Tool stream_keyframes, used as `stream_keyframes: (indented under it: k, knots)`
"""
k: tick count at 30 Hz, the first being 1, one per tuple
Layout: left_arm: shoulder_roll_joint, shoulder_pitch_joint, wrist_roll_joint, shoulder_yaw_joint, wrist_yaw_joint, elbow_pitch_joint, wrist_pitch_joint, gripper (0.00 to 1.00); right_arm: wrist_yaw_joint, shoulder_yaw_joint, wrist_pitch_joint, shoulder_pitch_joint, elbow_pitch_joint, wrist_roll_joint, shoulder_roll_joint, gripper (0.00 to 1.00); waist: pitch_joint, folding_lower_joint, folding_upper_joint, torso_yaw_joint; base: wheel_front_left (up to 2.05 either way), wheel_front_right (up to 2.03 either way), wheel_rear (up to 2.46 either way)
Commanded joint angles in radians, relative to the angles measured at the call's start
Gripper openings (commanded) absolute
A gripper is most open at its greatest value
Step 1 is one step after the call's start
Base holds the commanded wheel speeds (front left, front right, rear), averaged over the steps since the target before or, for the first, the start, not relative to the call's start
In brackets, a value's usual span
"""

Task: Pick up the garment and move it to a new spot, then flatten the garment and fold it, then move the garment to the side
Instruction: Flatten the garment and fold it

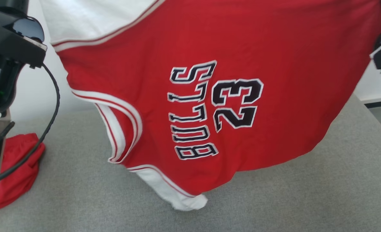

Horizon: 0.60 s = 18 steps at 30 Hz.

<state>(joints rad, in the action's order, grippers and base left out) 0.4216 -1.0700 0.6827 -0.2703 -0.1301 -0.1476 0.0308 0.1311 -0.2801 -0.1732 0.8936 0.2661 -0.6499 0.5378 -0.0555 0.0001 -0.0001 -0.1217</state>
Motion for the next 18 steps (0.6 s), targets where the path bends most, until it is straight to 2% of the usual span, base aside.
stream_keyframes:
  k: [1,4,7,10,14,15,18]
  knots:
    - [0.008,-0.024,0.000,-0.018,0.001,-0.029,0.005,0.00,-0.001,-0.020,0.007,0.024,0.024,-0.015,-0.018,0.00,0.030,-0.0001,0.0001,0.007,0.00,0.00,0.00]
    - [0.011,-0.070,-0.026,-0.070,0.000,-0.099,-0.012,0.00,-0.001,-0.057,0.029,0.069,0.088,-0.011,-0.043,0.00,0.074,-0.0001,0.0001,0.016,0.00,0.00,0.00]
    - [0.004,-0.167,-0.055,-0.132,0.000,-0.187,-0.053,0.00,-0.001,-0.093,0.062,0.164,0.168,0.027,-0.073,0.00,0.163,-0.0001,0.0001,0.027,0.00,0.00,0.00]
    - [0.000,-0.286,-0.100,-0.189,0.000,-0.299,-0.132,0.00,-0.001,-0.118,0.116,0.287,0.275,0.061,-0.136,0.00,0.265,-0.0001,0.0001,0.029,0.00,0.00,0.00]
    - [0.008,-0.466,-0.197,-0.242,0.000,-0.457,-0.267,0.00,-0.001,-0.110,0.268,0.484,0.441,0.128,-0.225,0.00,0.378,-0.0001,0.0001,0.001,0.00,0.00,0.00]
    - [0.008,-0.466,-0.197,-0.242,0.000,-0.457,-0.267,0.00,-0.001,-0.110,0.268,0.484,0.441,0.128,-0.225,0.00,0.378,-0.0001,0.0001,0.001,0.00,0.00,0.00]
    - [0.014,-0.583,-0.265,-0.244,0.000,-0.502,-0.295,0.00,-0.001,-0.092,0.393,0.614,0.558,0.183,-0.283,0.00,0.446,-0.0001,0.0001,-0.031,0.00,0.00,0.00]
